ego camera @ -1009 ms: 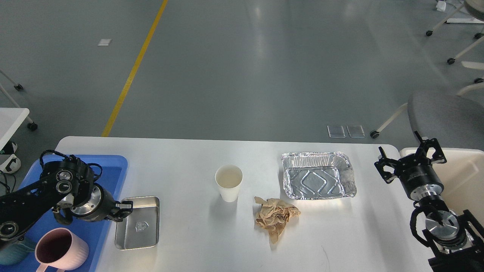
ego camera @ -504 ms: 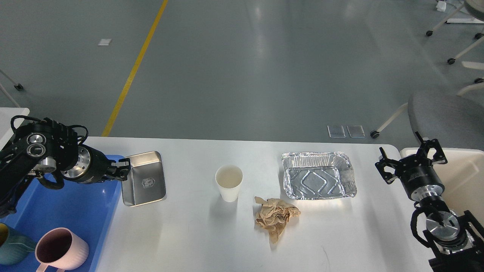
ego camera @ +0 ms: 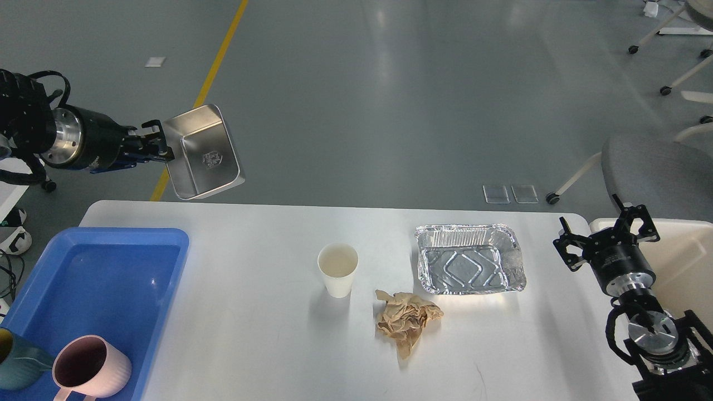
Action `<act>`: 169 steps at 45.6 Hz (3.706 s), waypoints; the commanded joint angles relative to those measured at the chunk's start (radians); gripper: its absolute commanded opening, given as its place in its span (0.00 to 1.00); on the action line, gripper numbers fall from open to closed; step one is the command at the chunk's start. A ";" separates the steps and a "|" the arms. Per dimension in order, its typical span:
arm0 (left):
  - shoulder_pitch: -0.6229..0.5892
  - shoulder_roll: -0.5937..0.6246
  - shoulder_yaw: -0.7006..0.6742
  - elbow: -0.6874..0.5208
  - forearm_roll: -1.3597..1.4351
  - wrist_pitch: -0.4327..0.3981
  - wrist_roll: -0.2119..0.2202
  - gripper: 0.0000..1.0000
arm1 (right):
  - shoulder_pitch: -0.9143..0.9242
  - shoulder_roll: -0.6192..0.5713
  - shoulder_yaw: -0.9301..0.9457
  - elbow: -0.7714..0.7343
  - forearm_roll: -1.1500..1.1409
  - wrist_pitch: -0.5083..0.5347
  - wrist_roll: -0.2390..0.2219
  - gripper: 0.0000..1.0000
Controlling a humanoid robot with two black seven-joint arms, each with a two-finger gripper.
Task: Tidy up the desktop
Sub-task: 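Lift the silver tray and swing it over the blue bin, then lower the silver tray into the blue bin and release it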
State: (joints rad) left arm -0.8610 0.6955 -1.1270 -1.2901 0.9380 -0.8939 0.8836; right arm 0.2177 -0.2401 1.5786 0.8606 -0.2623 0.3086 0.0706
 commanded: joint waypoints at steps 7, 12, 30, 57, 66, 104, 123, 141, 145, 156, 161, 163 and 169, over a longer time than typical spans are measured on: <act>-0.049 0.075 -0.004 0.048 -0.034 -0.008 -0.002 0.00 | 0.000 0.001 0.000 0.002 0.000 0.000 0.000 1.00; -0.044 0.101 -0.002 0.055 -0.054 -0.008 -0.002 0.00 | 0.000 0.001 -0.002 0.002 0.000 0.000 0.000 1.00; 0.071 0.145 0.001 0.242 -0.041 0.004 -0.006 0.00 | 0.011 0.002 -0.017 0.002 0.000 0.000 -0.002 1.00; 0.192 0.116 0.010 0.439 -0.028 0.112 -0.104 0.00 | 0.002 0.007 -0.019 0.003 -0.002 0.000 -0.002 1.00; 0.218 0.118 0.015 0.453 0.045 0.128 -0.276 0.00 | 0.000 0.009 -0.019 0.003 -0.002 0.001 -0.002 1.00; 0.355 0.062 0.032 0.552 0.168 0.230 -0.495 0.00 | -0.003 0.024 -0.025 0.003 -0.005 0.001 -0.002 1.00; 0.378 0.027 0.128 0.568 0.162 0.309 -0.508 0.00 | -0.003 0.024 -0.025 0.003 -0.005 0.001 0.000 1.00; 0.384 0.007 0.168 0.595 0.162 0.325 -0.515 0.00 | -0.011 0.028 -0.025 0.005 -0.005 0.001 0.000 1.00; 0.384 0.007 0.170 0.597 0.163 0.329 -0.515 0.02 | -0.011 0.030 -0.025 0.005 -0.006 0.001 -0.002 1.00; 0.384 0.010 0.214 0.597 0.166 0.329 -0.515 0.18 | -0.012 0.028 -0.025 0.005 -0.005 0.001 0.000 1.00; 0.384 0.009 0.227 0.597 0.162 0.329 -0.515 0.24 | -0.012 0.028 -0.025 0.005 -0.006 0.001 0.000 1.00; 0.381 0.010 0.225 0.597 0.160 0.329 -0.514 0.30 | -0.012 0.030 -0.025 0.008 -0.005 0.001 0.000 1.00; 0.358 0.018 0.211 0.595 0.151 0.320 -0.514 0.56 | -0.015 0.030 -0.025 0.008 -0.006 0.001 0.000 1.00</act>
State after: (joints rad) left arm -0.4840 0.7070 -0.9026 -0.6935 1.0977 -0.5645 0.3681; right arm 0.2038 -0.2110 1.5539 0.8677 -0.2678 0.3099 0.0705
